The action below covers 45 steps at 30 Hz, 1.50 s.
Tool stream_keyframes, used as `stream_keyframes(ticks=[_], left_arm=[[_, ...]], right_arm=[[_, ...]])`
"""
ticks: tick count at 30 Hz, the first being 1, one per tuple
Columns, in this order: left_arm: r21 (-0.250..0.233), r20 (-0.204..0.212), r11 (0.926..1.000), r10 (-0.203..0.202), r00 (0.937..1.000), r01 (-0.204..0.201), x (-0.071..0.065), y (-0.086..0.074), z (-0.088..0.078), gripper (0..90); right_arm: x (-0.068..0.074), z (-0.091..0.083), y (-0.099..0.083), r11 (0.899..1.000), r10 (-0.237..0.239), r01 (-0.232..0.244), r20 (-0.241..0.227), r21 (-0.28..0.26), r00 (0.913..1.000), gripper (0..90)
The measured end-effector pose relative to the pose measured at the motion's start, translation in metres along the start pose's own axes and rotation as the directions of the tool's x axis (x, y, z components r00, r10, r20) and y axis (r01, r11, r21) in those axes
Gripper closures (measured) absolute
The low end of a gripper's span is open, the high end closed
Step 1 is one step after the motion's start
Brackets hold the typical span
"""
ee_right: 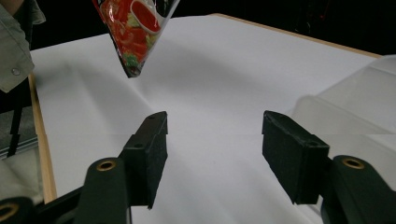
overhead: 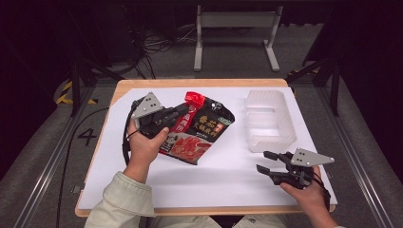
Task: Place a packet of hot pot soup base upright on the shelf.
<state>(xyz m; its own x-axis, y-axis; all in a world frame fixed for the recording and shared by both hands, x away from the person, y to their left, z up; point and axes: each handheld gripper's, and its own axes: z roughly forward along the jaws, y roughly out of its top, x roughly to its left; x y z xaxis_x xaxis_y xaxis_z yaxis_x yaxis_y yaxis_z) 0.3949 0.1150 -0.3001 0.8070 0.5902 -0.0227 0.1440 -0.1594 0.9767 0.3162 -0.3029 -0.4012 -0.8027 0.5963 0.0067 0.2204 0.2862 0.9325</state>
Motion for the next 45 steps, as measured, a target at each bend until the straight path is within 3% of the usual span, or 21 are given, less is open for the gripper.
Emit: stream_keyframes(ticks=[7,10,15,20,31,36,45], left_arm=[[-0.013,0.008,0.9999,-0.010,0.9999,0.010,-0.002,-0.002,0.001,88.5],[-0.019,0.015,0.9997,-0.015,0.9998,0.015,-0.003,-0.002,0.001,88.5],[-0.027,0.026,0.9994,-0.019,0.9995,0.020,-0.005,-0.002,0.000,88.5],[-0.031,0.027,0.9994,-0.012,0.9996,0.012,-0.008,-0.001,0.001,88.4],[-0.041,0.038,0.9992,0.002,0.9993,0.000,-0.017,0.000,0.003,88.3],[-0.049,0.057,0.9988,-0.003,0.9983,0.005,-0.020,0.001,0.005,88.3],[-0.066,0.065,0.9977,-0.008,0.9979,0.012,-0.024,-0.001,0.007,88.2]], right_arm=[[0.007,0.026,0.021,0.999,-0.015,0.012,-0.059,-0.037,0.9981,37.1],[0.007,0.040,0.026,0.999,-0.006,0.003,-0.063,-0.033,0.9980,37.2],[0.006,0.058,0.035,0.997,-0.009,0.003,-0.081,-0.075,0.9967,37.3],[0.007,0.069,0.045,0.992,-0.013,0.000,-0.102,-0.129,0.9947,39.4],[0.008,0.087,0.061,0.993,-0.014,-0.010,-0.205,-0.117,0.9787,39.6],[0.009,0.093,0.062,0.991,-0.022,-0.007,-0.221,-0.131,0.9751,39.1],[0.013,0.104,0.062,0.983,0.023,-0.066,-0.241,-0.169,0.9702,39.2]])
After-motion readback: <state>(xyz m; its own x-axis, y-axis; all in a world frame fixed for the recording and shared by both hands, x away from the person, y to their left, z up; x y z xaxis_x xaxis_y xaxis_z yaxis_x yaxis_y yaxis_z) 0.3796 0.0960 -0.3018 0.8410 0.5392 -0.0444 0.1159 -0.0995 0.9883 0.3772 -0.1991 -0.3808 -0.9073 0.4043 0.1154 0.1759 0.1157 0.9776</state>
